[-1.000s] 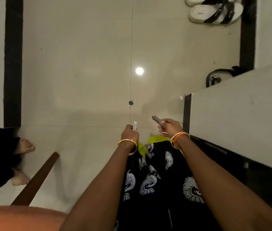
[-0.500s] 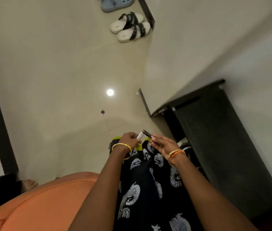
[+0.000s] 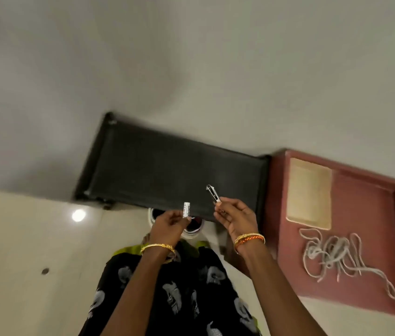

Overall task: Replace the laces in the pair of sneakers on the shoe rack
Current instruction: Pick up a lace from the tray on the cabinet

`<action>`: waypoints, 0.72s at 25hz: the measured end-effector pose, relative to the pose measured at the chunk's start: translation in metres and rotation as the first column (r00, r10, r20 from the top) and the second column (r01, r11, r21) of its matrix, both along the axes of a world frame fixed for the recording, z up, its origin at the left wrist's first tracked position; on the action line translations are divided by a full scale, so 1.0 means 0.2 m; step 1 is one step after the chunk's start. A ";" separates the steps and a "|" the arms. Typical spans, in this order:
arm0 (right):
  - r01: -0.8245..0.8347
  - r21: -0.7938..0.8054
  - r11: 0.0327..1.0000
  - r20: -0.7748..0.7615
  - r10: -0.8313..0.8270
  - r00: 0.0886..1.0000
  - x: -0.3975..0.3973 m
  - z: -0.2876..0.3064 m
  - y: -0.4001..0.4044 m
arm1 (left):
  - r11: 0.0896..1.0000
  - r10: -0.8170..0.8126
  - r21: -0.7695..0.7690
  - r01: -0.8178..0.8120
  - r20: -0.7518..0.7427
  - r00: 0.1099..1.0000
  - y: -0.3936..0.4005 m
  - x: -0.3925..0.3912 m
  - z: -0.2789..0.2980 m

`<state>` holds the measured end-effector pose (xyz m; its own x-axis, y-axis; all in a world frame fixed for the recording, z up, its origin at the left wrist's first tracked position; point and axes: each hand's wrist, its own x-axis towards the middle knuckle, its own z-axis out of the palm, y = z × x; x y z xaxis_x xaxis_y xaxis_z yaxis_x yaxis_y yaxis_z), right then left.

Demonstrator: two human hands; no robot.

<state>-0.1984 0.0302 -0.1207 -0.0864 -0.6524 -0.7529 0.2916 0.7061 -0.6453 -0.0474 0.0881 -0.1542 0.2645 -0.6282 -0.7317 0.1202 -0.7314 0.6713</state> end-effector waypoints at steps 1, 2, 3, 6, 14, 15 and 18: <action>0.071 -0.030 0.997 -0.025 -0.072 0.997 -0.10 0.03 -0.02 | 0.997 -0.069 -0.025 0.069 0.014 0.998 -0.07 -0.08 0.03; 0.136 -0.063 0.989 -0.059 -0.140 0.988 -0.21 0.06 -0.04 | 0.990 -0.129 -0.050 0.130 0.028 0.991 -0.14 -0.15 0.06; 0.183 -0.104 0.978 -0.113 -0.195 0.974 -0.30 0.08 -0.05 | 0.981 -0.176 -0.073 0.179 0.040 0.984 -0.19 -0.22 0.08; 0.302 -0.224 0.927 -0.302 -0.361 0.882 -0.58 0.07 -0.09 | 0.920 -0.356 -0.136 0.368 0.105 0.929 -0.37 -0.47 0.09; 0.334 -0.244 0.911 -0.568 -0.413 0.712 -1.06 -0.18 -0.38 | 0.804 -0.519 -0.062 0.592 0.413 0.748 -0.87 -1.24 0.02; 0.278 -0.233 0.932 -0.618 -0.363 0.697 -1.09 -0.23 -0.43 | 0.800 -0.516 -0.020 0.599 0.487 0.705 -0.93 -1.30 0.00; 0.089 -0.237 0.967 -0.695 -0.233 0.680 -1.13 -0.34 -0.56 | 0.714 -0.552 0.114 0.691 0.699 0.455 -1.05 -1.42 -0.06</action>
<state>-0.4236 -0.0817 -0.1885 -0.6642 -0.6863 -0.2963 -0.2085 0.5508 -0.8082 -0.3322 -0.1228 -0.1665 0.0974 -0.9097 -0.4037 -0.8278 -0.2992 0.4745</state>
